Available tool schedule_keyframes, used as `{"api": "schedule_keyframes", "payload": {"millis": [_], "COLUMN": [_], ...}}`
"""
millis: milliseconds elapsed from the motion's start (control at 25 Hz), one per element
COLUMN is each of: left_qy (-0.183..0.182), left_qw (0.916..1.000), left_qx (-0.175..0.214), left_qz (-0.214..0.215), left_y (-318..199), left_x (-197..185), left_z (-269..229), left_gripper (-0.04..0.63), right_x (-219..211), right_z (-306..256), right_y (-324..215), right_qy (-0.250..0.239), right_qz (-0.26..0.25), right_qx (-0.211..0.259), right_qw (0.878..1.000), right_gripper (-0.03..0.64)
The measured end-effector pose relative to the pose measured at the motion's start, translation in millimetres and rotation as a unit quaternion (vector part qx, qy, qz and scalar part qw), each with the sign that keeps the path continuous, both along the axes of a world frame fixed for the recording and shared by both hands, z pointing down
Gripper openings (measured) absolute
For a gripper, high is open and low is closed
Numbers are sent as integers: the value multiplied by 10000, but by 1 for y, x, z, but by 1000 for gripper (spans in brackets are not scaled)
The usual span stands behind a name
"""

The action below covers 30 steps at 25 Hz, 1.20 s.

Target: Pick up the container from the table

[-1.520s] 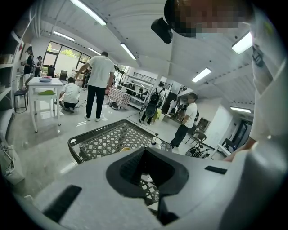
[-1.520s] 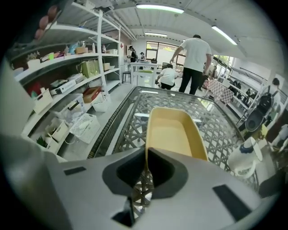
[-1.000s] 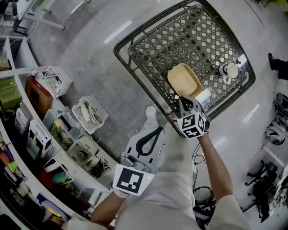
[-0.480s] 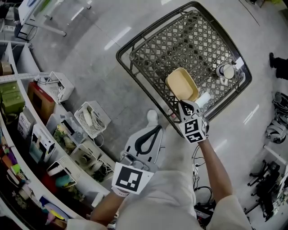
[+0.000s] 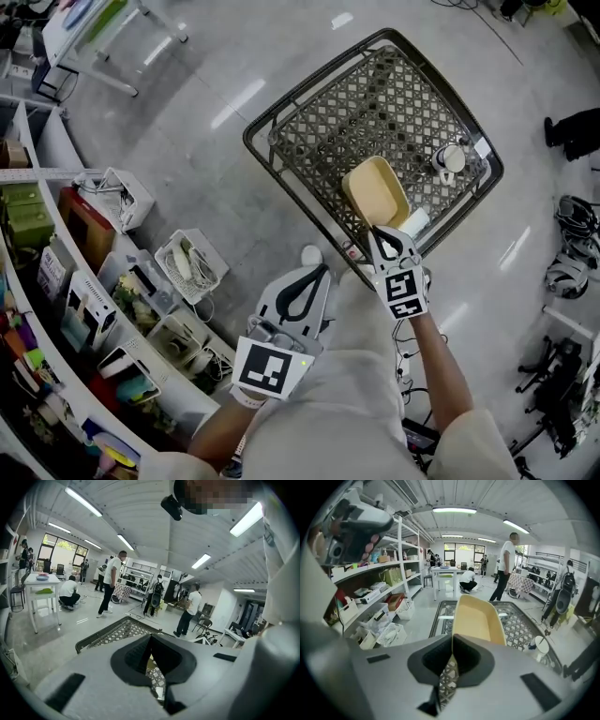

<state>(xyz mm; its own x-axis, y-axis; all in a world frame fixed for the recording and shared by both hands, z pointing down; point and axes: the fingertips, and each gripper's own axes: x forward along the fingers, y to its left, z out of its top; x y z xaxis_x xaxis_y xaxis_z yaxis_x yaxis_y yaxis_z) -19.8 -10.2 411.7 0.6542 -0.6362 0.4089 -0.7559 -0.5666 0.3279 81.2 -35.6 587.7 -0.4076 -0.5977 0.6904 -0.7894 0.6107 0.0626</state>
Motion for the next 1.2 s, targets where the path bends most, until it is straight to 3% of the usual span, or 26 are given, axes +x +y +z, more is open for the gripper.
{"api": "schedule_keyframes", "payload": {"millis": [280,440,600,1200], "left_qy": [18,-84,54,243], "left_qw": [9998,9986,9983,9935], "left_qx": [179,515,565,1100], "left_qz": [-87,-92,-115,-158], "left_y": [4,3,4,2], "left_x": [-13,-24,-29,-43], "left_z": [-22,-32,-41,-88], "left_gripper": [23,23,23,23], "right_x": [0,2,4,7], "right_z": [-64,-104,-145,-275], "right_y": [4,5,5,24], "right_qy": [-276,-339,-425,-794], "right_qz": [247,341,430,778], "right_qx": [428,746,1100,2392], "right_qw": [9984,9961,9921,9646], "right_gripper": [25,24,25,25]}}
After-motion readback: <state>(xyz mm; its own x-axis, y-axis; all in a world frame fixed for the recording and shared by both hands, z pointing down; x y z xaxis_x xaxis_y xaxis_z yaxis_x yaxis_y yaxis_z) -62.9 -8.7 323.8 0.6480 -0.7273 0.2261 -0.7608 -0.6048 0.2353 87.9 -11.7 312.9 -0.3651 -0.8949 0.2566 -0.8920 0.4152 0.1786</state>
